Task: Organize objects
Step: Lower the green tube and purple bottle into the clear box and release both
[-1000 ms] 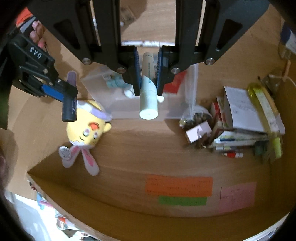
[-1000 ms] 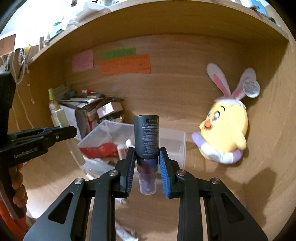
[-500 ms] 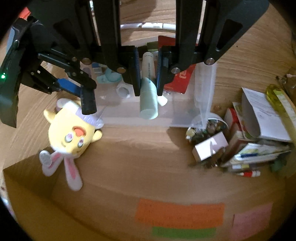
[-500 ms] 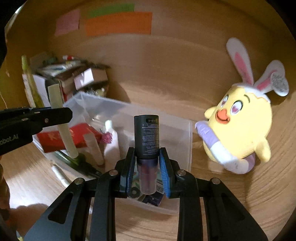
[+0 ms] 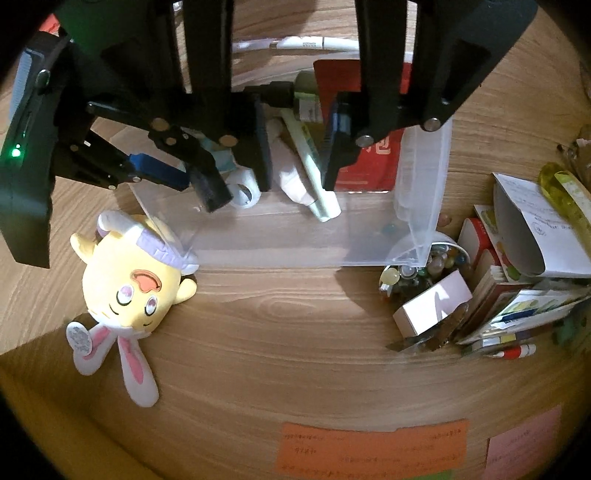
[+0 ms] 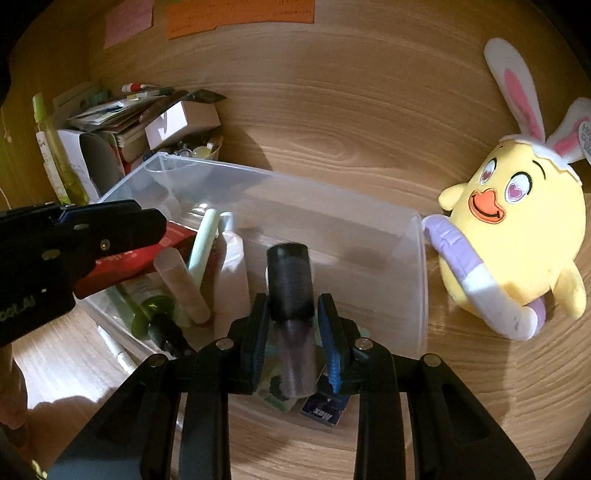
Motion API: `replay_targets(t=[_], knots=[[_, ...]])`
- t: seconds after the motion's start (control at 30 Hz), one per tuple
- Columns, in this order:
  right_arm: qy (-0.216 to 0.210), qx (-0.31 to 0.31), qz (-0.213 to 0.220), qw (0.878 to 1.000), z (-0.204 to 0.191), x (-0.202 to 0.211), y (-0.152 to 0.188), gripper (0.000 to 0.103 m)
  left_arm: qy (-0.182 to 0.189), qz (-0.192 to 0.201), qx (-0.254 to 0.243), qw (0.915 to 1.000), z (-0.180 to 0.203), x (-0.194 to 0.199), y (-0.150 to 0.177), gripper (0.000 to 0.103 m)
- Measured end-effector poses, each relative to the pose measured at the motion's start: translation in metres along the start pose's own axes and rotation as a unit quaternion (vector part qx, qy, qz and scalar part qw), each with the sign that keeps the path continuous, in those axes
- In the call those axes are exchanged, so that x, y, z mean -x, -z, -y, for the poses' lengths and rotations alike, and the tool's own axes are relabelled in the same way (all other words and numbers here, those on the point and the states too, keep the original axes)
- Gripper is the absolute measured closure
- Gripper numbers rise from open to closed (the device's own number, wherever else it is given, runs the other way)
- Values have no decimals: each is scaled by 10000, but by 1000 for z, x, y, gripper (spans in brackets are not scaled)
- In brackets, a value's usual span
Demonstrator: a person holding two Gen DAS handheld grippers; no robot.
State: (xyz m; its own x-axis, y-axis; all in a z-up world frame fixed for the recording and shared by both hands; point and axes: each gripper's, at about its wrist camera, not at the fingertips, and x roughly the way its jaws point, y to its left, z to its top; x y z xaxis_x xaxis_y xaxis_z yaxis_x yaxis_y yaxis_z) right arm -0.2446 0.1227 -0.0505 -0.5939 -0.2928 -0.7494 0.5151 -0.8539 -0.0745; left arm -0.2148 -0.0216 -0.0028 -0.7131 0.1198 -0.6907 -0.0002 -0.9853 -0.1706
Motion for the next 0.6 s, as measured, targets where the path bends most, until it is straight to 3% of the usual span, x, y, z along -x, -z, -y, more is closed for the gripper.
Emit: replay_targets(t=[0.1, 0.17, 0.4, 0.47, 0.6], knots=[[-56, -56, 75, 9999, 0, 10, 2, 68, 36, 67, -16, 10000, 1, 8, 1, 68], [-72, -71, 172, 9998, 0, 20, 2, 58, 54, 162, -31, 9998, 2, 17, 3, 55], [11, 80, 634, 9980, -8, 62, 14, 41, 23, 476, -164, 9987, 8, 53, 14, 26], [28, 96, 734, 9973, -10, 74, 21, 32, 79, 507, -175, 9985, 11, 63, 22, 17], [-37, 88, 816, 9966, -10, 94, 42, 30, 70, 480, -315, 9983, 15, 73, 39, 13]])
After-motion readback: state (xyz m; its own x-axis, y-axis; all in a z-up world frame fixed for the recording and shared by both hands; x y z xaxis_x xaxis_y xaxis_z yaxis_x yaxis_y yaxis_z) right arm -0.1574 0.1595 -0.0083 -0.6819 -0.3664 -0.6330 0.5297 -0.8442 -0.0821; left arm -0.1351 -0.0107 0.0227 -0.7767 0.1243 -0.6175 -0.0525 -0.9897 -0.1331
